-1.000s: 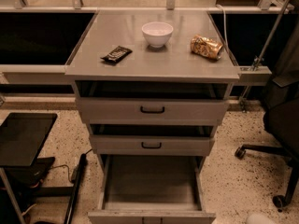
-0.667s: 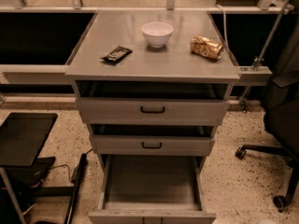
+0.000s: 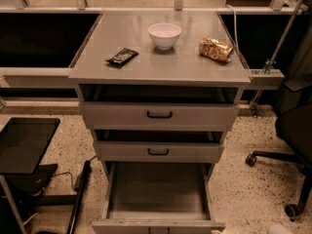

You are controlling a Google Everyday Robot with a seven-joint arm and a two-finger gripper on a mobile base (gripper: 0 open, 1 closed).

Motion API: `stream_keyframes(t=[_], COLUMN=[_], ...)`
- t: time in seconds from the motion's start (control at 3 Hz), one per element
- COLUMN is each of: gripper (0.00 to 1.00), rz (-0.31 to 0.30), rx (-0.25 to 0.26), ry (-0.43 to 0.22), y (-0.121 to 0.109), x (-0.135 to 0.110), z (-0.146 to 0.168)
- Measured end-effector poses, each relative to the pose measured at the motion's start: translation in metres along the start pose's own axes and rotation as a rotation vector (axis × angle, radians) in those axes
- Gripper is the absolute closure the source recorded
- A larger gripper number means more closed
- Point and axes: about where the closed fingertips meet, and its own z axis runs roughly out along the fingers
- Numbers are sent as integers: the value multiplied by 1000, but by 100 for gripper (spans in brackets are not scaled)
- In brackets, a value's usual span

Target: Close bottom drawer

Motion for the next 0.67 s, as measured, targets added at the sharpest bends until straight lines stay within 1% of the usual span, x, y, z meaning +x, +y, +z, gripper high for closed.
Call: stream_keyframes(t=[0.33,0.67], gripper=[0,0], rz=[33,48], rx=[-28,-41], ry=[19,66], y=[-21,-34], x=[10,15], z=[17,30])
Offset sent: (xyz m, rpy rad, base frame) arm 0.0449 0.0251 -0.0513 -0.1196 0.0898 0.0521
